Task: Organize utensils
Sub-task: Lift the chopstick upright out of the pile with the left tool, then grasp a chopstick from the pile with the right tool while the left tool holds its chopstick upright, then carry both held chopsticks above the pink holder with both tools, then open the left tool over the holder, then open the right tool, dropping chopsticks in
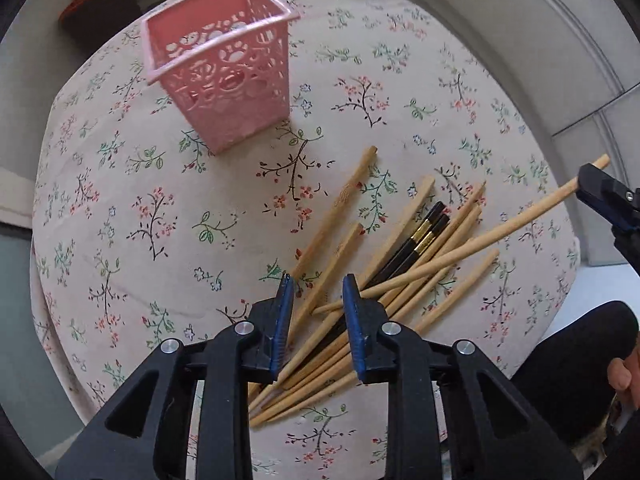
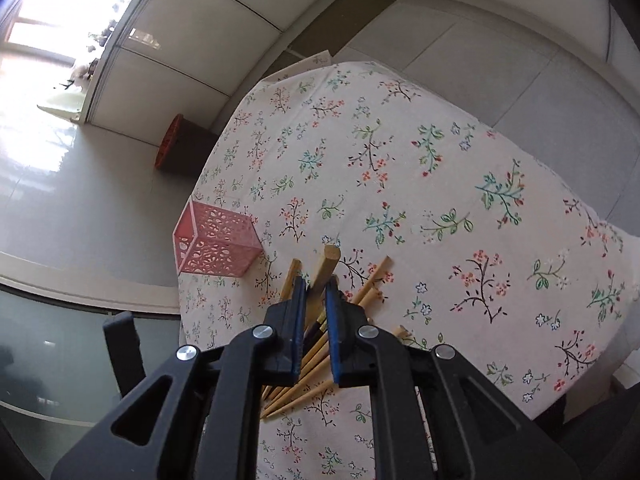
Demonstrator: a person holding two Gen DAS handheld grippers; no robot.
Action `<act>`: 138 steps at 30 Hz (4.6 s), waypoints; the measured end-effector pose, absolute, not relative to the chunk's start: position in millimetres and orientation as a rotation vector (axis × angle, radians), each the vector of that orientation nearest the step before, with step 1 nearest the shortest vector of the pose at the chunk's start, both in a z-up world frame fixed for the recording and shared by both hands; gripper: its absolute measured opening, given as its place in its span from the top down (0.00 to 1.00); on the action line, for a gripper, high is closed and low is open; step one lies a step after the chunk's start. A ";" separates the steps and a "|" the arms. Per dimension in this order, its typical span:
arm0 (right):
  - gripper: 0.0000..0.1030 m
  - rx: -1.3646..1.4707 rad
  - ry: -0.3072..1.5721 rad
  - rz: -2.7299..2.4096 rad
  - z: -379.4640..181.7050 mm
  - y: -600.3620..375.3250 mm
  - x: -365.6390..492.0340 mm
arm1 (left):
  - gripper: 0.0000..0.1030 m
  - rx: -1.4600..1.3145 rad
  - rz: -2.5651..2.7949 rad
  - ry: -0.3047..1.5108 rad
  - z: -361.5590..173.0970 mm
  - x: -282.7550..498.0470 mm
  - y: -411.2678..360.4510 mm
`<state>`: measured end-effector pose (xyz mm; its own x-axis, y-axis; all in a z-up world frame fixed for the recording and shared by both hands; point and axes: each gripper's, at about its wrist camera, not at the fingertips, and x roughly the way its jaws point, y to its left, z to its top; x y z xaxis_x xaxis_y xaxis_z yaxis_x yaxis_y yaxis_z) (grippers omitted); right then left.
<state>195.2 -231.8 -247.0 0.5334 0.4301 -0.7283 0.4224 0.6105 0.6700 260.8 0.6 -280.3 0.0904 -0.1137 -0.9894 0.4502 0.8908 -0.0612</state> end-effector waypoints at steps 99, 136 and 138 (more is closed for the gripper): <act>0.93 0.553 0.834 0.091 -141.7 -209.3 207.2 | 0.94 -0.104 -0.394 0.612 -43.6 145.8 71.9; 0.93 0.451 0.642 0.251 -56.7 -156.0 319.0 | 0.58 -0.374 -0.205 0.511 -69.2 267.8 118.7; 0.92 0.428 0.651 0.249 -62.8 -146.1 323.1 | 0.52 -0.384 -0.172 0.474 -61.4 260.8 127.5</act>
<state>323.1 -146.1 -62.8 0.7703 0.3537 -0.5306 -0.0900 0.8840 0.4587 260.8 127.5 -61.4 0.8771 -0.2490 -0.4108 0.0730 0.9143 -0.3985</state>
